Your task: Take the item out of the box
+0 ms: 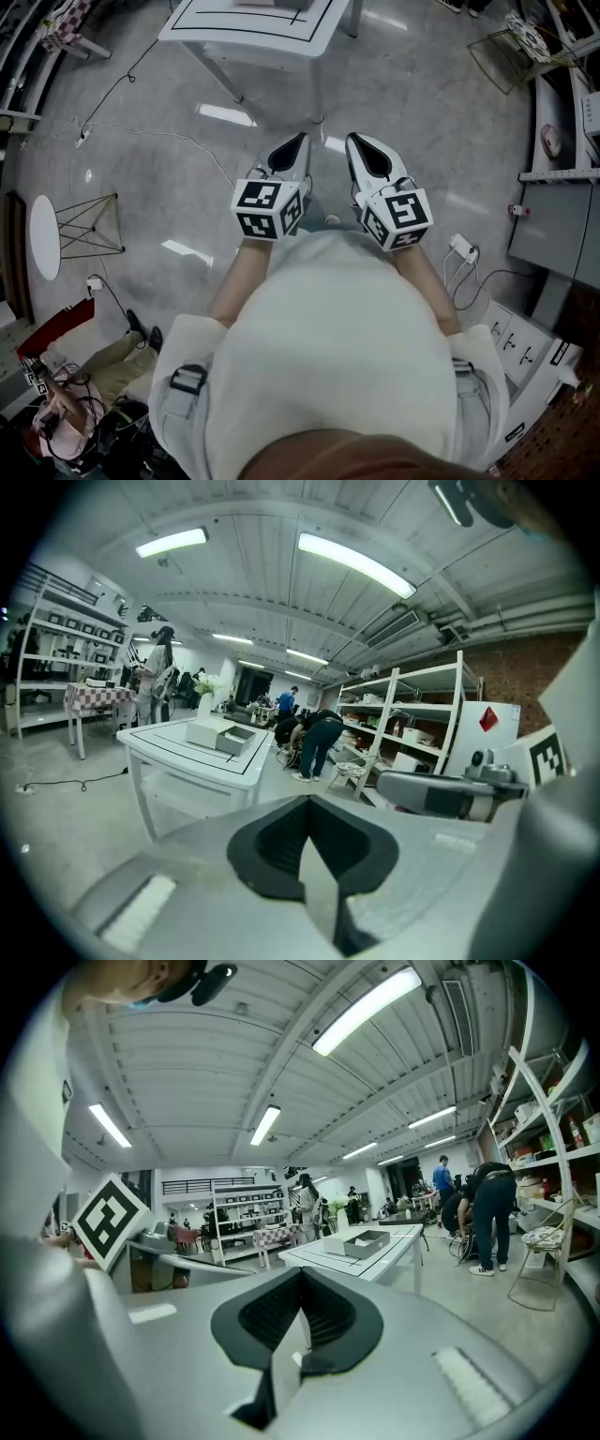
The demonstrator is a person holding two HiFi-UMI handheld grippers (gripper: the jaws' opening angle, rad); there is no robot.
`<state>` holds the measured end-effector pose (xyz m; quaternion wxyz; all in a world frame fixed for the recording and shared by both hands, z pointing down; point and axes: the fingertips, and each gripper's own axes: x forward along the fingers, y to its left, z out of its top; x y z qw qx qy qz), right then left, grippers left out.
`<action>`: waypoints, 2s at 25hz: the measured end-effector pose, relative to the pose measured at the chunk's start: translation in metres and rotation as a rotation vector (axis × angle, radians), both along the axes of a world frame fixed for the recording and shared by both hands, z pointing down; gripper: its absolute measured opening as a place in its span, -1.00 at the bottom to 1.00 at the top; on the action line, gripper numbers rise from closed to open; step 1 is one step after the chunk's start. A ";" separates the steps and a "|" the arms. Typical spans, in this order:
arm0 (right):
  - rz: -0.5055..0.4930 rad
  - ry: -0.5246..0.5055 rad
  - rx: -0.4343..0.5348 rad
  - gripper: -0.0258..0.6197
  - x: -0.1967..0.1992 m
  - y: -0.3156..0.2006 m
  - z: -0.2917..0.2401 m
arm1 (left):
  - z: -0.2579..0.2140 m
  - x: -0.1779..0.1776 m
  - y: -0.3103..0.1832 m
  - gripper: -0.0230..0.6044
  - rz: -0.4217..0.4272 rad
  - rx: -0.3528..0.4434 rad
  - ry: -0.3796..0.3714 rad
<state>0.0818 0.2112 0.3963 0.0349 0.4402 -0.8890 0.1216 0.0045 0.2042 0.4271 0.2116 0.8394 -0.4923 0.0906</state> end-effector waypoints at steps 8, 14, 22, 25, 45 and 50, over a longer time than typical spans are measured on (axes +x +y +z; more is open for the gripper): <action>-0.016 0.017 -0.027 -0.93 0.000 -0.006 0.013 | 0.003 0.008 -0.008 -0.93 0.065 0.008 0.034; 0.000 0.032 -0.042 -0.93 0.008 -0.036 0.018 | 0.006 0.014 -0.042 -0.93 0.077 0.016 0.030; -0.005 0.029 -0.035 -0.93 0.000 -0.099 0.014 | 0.000 0.006 -0.103 -0.93 0.049 0.026 0.071; -0.003 0.038 -0.040 -0.93 -0.006 -0.126 0.015 | 0.000 -0.001 -0.128 -0.93 0.047 0.026 0.064; 0.012 0.037 -0.029 -0.92 -0.056 -0.290 -0.004 | -0.011 -0.045 -0.288 -0.93 0.091 0.008 0.092; 0.022 0.042 -0.029 -0.92 -0.071 -0.319 0.000 | -0.007 -0.061 -0.319 -0.93 0.100 0.005 0.090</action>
